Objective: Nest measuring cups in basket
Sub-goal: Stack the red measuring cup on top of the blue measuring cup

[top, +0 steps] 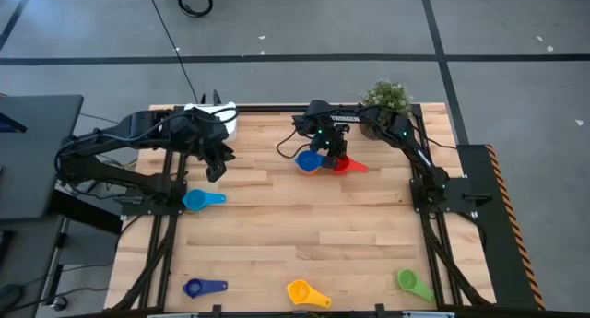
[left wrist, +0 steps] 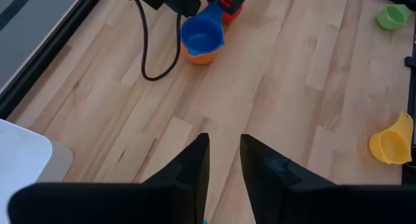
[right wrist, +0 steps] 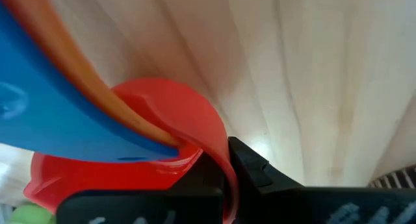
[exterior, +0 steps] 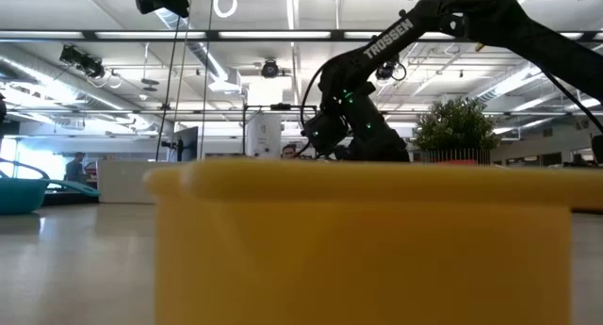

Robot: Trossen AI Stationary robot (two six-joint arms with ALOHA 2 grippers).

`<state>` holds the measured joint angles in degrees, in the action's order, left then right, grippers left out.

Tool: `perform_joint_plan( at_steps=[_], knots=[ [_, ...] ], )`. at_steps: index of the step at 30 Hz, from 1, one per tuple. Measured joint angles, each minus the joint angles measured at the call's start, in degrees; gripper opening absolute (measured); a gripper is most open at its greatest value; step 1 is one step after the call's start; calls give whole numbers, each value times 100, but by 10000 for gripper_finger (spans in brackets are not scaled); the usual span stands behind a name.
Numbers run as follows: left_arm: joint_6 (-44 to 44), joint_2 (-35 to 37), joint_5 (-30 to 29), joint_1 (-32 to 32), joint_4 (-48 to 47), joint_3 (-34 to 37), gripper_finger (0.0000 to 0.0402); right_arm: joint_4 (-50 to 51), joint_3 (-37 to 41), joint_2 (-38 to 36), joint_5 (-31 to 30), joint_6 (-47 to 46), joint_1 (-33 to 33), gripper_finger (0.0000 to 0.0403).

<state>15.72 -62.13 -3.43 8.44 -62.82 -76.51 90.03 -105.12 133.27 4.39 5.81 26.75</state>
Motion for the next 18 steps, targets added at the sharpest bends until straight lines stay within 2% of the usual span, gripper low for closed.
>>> perform_joint_plan(
  at_steps=[13, 18],
  knots=[
    [16, 0, 1, 1, -1, 0, 94, -1, 4, -5, 273, 37, 54, 8],
    [16, 0, 1, 0, -1, 0, 94, -1, 11, -315, 259, 132, 49, 8]
  ],
)
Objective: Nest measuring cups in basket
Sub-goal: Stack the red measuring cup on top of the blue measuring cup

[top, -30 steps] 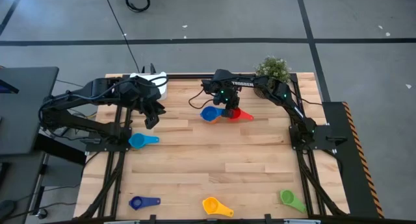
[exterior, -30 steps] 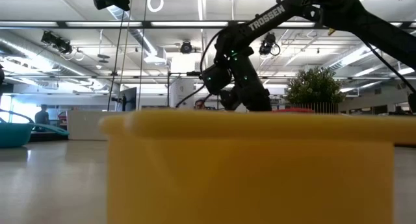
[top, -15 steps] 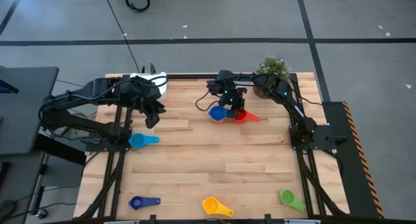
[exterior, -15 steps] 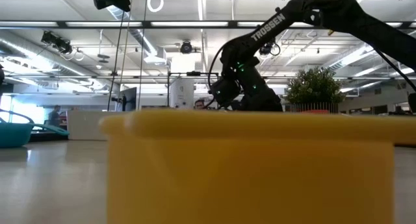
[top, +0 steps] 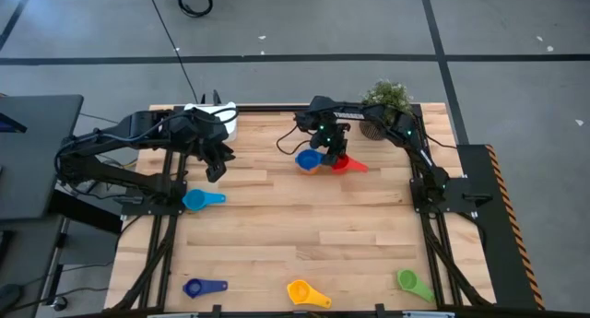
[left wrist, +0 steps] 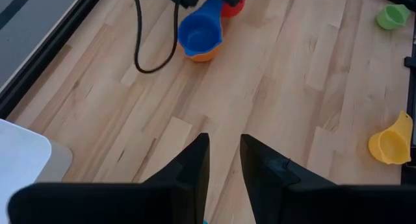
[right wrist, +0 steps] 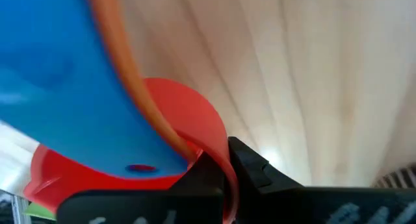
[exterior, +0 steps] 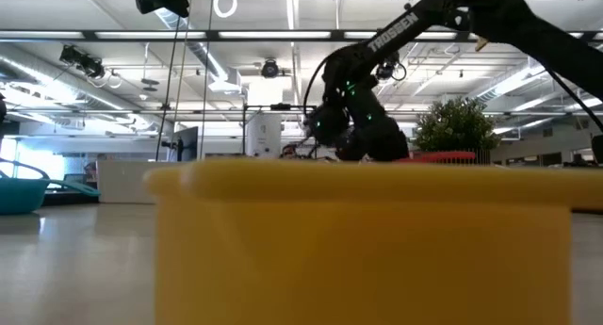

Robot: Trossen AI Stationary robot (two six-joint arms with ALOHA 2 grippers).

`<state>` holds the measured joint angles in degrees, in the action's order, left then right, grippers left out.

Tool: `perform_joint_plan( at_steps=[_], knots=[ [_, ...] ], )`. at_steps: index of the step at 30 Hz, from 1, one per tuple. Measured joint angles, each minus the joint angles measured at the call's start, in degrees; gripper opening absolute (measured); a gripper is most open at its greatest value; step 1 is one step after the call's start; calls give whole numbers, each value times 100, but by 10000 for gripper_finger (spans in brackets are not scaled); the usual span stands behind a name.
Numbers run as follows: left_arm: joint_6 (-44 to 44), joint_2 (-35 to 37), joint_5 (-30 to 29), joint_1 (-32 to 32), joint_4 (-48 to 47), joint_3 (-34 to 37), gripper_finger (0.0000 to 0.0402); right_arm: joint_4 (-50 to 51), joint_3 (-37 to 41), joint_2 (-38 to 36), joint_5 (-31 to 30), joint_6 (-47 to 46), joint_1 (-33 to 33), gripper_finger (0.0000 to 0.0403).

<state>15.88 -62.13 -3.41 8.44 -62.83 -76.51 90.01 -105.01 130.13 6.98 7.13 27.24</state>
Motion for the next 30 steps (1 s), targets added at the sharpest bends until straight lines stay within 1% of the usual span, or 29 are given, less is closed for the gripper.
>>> perform_joint_plan(
  at_steps=[3, 8, 10, 16, 18, 23, 27, 30],
  knots=[
    [0, 0, -1, 0, 0, 0, 94, 1, 0, -328, -162, -72, -1, 8],
    [2, 0, -1, 1, 0, 0, 94, 5, -2, -817, -208, -238, 121, 8],
    [1, 0, -1, -1, 0, 0, 94, 2, -4, -917, -300, -297, 179, 8],
    [2, 0, 0, -1, 0, 0, 94, -2, 0, -1001, -303, -343, 264, 8],
    [4, 0, -1, 1, 0, 0, 94, 1, 2, -1001, -400, -139, 263, 8],
    [4, 0, -1, -1, 2, 0, 94, 3, -28, -1034, -955, 396, 172, 8],
    [5, 0, -1, 0, 48, 0, 94, -118, -169, -1034, -1172, 728, 76, 8],
    [4, 0, -1, -1, 130, 0, 94, -250, -377, -1034, -1206, 931, -20, 8]
  ],
)
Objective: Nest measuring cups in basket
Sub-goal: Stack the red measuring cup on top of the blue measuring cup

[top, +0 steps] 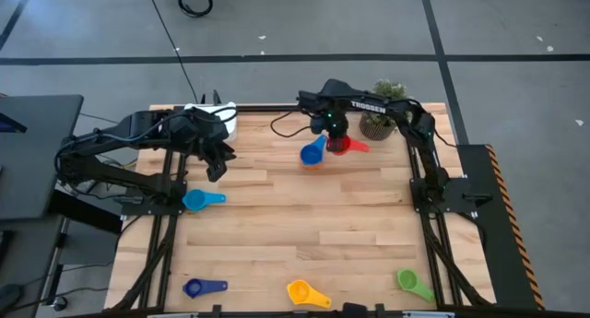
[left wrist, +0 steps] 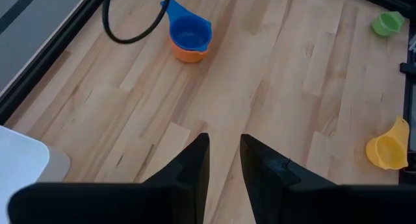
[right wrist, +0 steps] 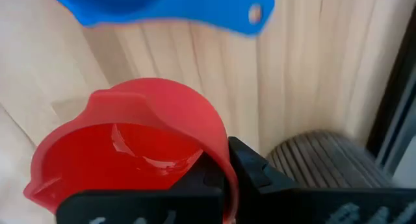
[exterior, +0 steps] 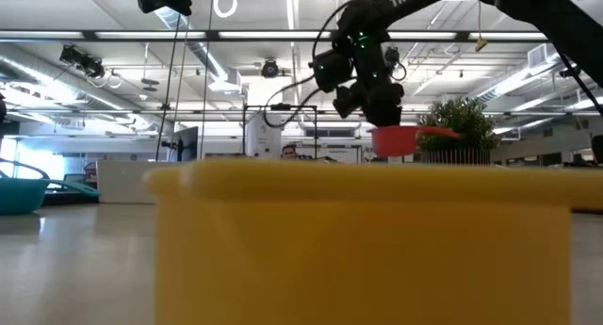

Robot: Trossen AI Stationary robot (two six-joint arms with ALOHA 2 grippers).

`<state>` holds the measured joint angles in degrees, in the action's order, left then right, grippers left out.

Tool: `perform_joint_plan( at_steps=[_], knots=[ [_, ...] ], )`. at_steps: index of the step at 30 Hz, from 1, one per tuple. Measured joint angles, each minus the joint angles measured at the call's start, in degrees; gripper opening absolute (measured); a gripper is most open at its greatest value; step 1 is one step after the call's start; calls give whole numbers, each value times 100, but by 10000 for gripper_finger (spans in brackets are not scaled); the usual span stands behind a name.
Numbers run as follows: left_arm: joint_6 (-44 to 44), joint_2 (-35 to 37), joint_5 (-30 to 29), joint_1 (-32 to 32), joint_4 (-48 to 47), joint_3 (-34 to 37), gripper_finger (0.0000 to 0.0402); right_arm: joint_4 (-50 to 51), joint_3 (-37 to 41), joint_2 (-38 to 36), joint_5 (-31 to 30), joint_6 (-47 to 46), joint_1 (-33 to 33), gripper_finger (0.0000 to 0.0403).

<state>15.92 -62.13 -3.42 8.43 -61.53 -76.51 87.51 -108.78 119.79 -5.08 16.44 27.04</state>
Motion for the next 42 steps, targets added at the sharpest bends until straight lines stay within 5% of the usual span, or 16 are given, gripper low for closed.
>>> perform_joint_plan(
  at_steps=[8, 42],
  knots=[
    [44, 0, 0, 0, 82, 0, 94, -656, -527, 7, 92, 758, -310, 8],
    [543, 0, -107, 1, 88, 0, 94, -1848, -190, 17, 528, 647, -347, 8]
  ],
)
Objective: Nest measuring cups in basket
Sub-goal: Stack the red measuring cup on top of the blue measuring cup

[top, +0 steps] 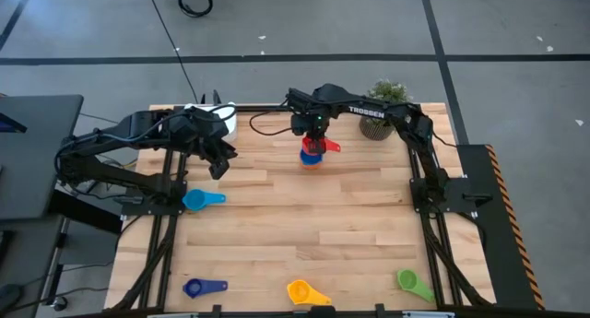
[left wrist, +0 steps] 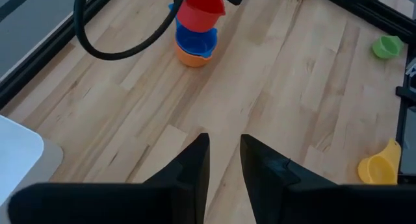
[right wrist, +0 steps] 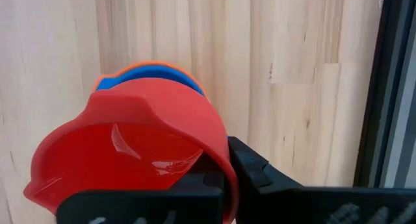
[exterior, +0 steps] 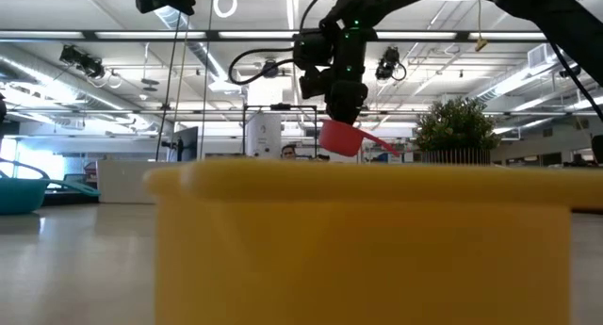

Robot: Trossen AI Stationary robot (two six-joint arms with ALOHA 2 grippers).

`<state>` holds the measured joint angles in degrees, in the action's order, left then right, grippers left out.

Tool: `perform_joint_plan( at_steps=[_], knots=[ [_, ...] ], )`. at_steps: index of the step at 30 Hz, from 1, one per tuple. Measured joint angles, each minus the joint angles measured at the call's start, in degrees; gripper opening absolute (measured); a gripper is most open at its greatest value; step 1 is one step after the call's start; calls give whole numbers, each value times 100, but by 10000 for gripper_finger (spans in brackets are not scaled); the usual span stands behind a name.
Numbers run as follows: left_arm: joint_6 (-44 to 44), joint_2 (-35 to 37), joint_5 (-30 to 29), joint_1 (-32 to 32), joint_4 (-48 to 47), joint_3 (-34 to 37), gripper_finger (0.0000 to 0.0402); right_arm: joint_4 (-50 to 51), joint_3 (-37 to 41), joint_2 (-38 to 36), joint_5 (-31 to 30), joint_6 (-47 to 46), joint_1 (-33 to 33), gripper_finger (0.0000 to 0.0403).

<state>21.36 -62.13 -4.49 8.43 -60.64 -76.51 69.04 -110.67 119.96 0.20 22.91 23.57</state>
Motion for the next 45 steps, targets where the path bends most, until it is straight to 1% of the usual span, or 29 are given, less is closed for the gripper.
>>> perform_joint_plan(
  at_steps=[5, 9, 14, 19, 27, 31, 34, 37, 39, 43, 45],
  knots=[
    [29, 0, 0, 2, 0, 0, 94, 24, 0, 2, 10, 5, 0, 8],
    [27, 0, 0, 1, 0, 0, 94, 190, 20, 230, 205, 0, -6, 8],
    [23, -2, 0, 1, -2, 0, 94, 224, 28, 476, 63, -21, -57, 8],
    [3, -2, 0, 2, -6, 0, 94, 246, 22, 620, 66, 82, -52, 8],
    [-12, -2, 0, 0, -7, 0, 94, 268, 22, 662, -40, 85, -54, 63],
    [-12, -2, 0, 0, -9, 0, 94, 483, 20, 656, -59, 86, -59, 75],
    [-9, -2, -21, -1, -11, 0, 94, 870, -85, 623, -58, 86, -70, 77],
    [-5, -38, -137, -1, -15, 0, 94, 1194, -266, 571, -68, 79, -70, 77],
    [54, -107, -316, -1, -15, 0, 94, 1383, -402, 556, -102, -27, -70, 77],
    [203, -410, -733, 16, -24, 0, 94, 1719, -682, 527, -63, -610, -68, 77],
    [198, -639, -883, 63, -1, 0, 94, 1921, -804, 527, 136, -856, -49, 72]
  ],
)
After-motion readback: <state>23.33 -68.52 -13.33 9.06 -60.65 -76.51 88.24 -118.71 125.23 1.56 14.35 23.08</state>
